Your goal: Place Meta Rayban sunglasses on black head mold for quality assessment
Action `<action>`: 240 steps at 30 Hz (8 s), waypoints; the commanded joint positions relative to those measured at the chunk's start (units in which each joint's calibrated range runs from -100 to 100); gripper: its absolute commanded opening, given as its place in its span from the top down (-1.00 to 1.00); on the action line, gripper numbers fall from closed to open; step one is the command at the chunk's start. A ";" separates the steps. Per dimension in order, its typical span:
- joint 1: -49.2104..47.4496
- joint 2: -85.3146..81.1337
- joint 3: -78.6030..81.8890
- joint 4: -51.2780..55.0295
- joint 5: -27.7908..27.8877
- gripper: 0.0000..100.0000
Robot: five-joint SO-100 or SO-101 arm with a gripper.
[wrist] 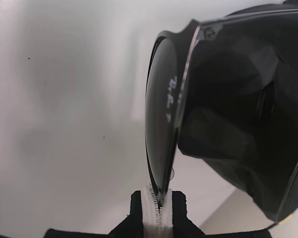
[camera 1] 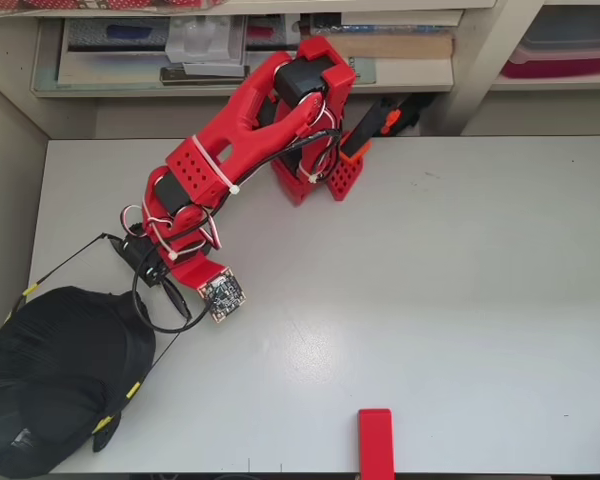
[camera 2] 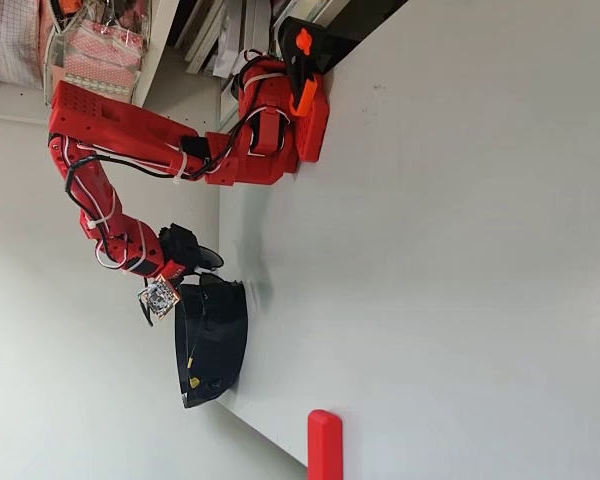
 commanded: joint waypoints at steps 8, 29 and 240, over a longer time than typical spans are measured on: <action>-0.50 -0.77 -6.30 -1.54 1.68 1.00; -1.47 8.08 -15.94 -0.68 3.15 1.00; -2.00 20.40 -56.43 36.19 -54.61 -0.86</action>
